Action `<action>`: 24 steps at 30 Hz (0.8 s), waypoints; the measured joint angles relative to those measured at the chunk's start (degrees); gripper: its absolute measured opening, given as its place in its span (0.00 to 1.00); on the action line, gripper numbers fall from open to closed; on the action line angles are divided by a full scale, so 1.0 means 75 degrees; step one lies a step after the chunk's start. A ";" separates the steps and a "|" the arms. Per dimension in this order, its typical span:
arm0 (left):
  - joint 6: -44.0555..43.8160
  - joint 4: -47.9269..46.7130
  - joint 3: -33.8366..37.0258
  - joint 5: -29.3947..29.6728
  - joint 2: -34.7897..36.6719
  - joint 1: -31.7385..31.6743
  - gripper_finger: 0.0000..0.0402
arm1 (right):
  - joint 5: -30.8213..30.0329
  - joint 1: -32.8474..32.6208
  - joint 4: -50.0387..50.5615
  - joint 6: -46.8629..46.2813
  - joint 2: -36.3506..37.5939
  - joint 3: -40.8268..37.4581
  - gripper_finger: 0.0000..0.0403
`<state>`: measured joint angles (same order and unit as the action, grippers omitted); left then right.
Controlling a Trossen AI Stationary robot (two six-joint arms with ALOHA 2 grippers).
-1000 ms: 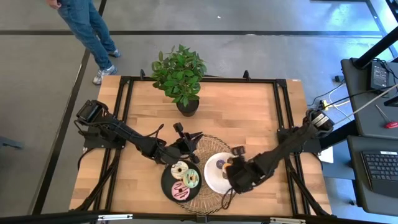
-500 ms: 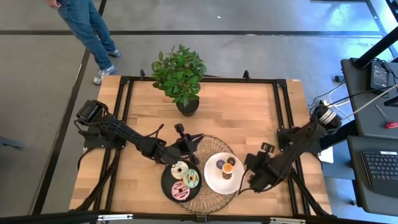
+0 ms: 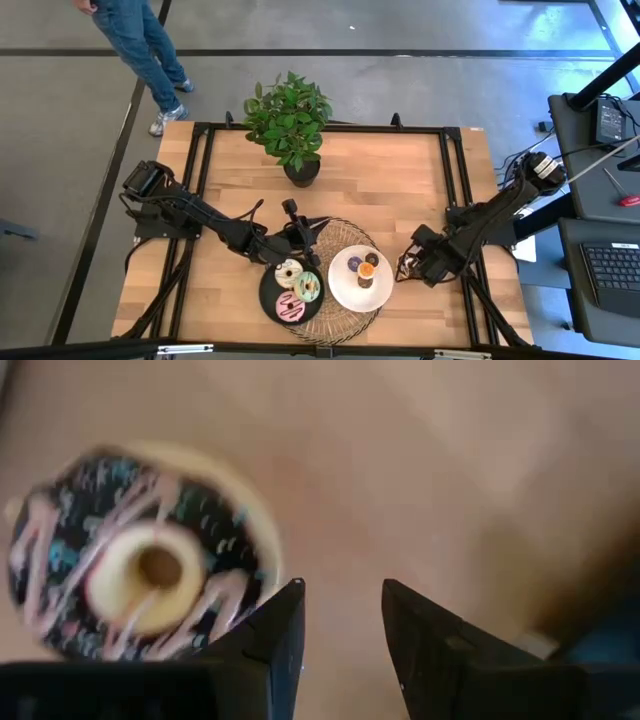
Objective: Pick & Place donuts
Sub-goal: Put the large black donut on the black plate
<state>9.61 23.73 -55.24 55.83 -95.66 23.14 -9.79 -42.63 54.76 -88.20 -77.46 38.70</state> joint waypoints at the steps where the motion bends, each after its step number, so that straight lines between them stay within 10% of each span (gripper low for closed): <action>1: 0.0005 -0.0001 0.0000 0.0000 0.0000 0.0000 0.08 | 0.0144 -0.0001 -0.0110 -0.0005 -0.0001 -0.0049 0.34; 24: -0.0003 -0.0001 0.0000 -0.0003 0.0000 -0.0055 0.08 | -0.0162 0.0012 -0.1314 0.0201 -0.0004 -0.0212 0.34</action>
<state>9.58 23.73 -55.24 55.81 -95.66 22.72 -11.00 -42.54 44.90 -86.70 -77.49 37.11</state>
